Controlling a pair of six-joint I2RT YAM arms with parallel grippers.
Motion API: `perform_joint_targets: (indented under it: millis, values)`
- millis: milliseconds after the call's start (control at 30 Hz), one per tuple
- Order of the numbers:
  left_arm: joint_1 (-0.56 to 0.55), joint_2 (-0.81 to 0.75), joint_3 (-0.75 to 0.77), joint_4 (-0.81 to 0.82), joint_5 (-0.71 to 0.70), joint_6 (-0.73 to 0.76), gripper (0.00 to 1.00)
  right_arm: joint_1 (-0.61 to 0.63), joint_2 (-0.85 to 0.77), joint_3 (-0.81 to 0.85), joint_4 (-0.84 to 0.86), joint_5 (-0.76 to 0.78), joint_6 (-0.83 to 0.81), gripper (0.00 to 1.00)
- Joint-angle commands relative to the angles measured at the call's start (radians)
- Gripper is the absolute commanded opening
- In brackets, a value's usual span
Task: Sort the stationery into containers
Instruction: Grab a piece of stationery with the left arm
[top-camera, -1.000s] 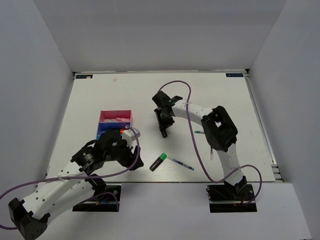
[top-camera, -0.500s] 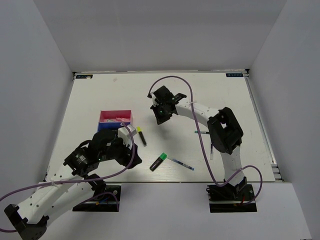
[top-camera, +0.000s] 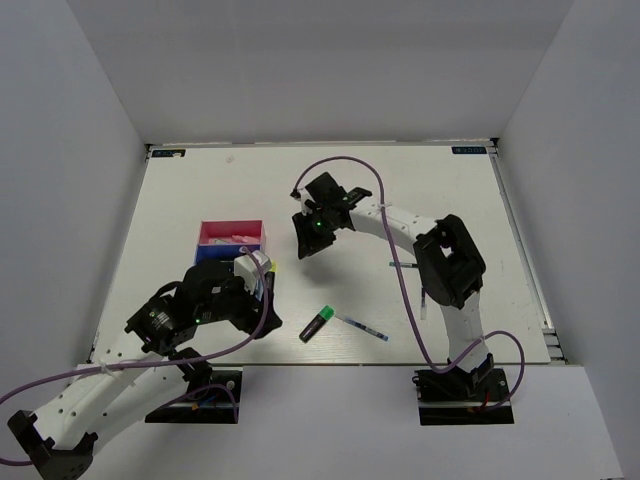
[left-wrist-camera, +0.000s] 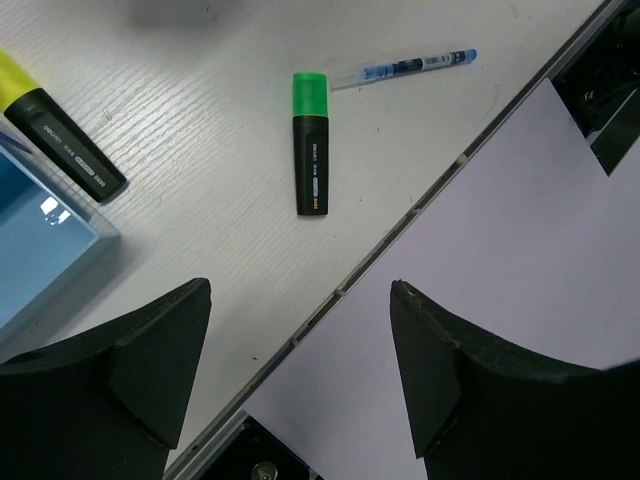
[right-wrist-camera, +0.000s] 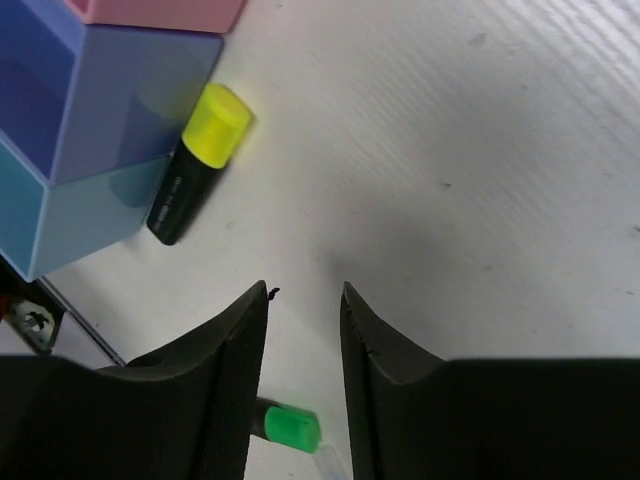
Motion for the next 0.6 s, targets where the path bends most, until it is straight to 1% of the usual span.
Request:
perform_joint_targets:
  millis: [0,33,67,100,133,167,200,233,267,300,333,367,400,433,500,533,567]
  values:
    - [-0.006,0.007,0.023,-0.008,-0.023,0.003,0.82,0.021,0.016,0.020,0.048,-0.077,0.089,0.39]
    - [-0.003,0.015,0.009,0.003,-0.034,-0.010,0.81,0.019,0.016,0.017,0.053,-0.060,0.089,0.39]
    - [-0.004,0.021,-0.006,0.015,-0.040,-0.025,0.77,0.021,0.010,0.011,0.053,0.009,0.086,0.39]
    - [-0.004,0.048,-0.013,0.053,-0.049,-0.036,0.74,0.025,0.002,0.011,0.051,0.043,0.077,0.39]
    - [-0.004,0.068,-0.022,0.064,-0.064,-0.062,0.69,0.016,-0.007,0.016,0.009,0.128,0.075,0.39]
    - [-0.004,0.084,-0.023,0.076,-0.095,-0.089,0.50,0.005,-0.016,0.010,-0.001,0.217,0.078,0.39]
    - [-0.004,0.119,-0.025,0.101,-0.122,-0.100,0.40,-0.008,-0.039,-0.001,-0.005,0.256,0.081,0.37]
    - [-0.011,0.157,-0.031,0.124,-0.149,-0.143,0.33,-0.016,-0.074,-0.016,-0.002,0.325,0.071,0.34]
    - [-0.017,0.174,-0.033,0.151,-0.216,-0.149,0.28,-0.057,-0.093,-0.085,0.011,0.347,0.061,0.33]
    - [-0.018,0.211,-0.034,0.164,-0.232,-0.155,0.21,-0.068,-0.116,-0.111,0.037,0.367,0.058,0.33]
    - [-0.021,0.246,-0.040,0.205,-0.239,-0.171,0.20,-0.083,-0.181,-0.133,0.045,0.371,0.054,0.31]
    - [-0.024,0.286,-0.042,0.216,-0.274,-0.190,0.20,-0.108,-0.203,-0.180,0.062,0.371,0.040,0.31]
    - [-0.023,0.306,-0.036,0.225,-0.325,-0.197,0.33,-0.129,-0.240,-0.220,0.065,0.371,0.037,0.31]
    - [-0.026,0.346,-0.030,0.247,-0.345,-0.206,0.41,-0.140,-0.274,-0.259,0.070,0.370,0.034,0.31]
    - [-0.030,0.415,-0.001,0.255,-0.393,-0.227,0.49,-0.179,-0.317,-0.296,0.084,0.347,0.037,0.31]
    - [-0.038,0.438,0.012,0.258,-0.461,-0.232,0.59,-0.197,-0.331,-0.344,0.088,0.335,0.040,0.31]
    - [-0.044,0.508,0.029,0.251,-0.491,-0.235,0.61,-0.203,-0.364,-0.360,0.094,0.313,0.047,0.31]
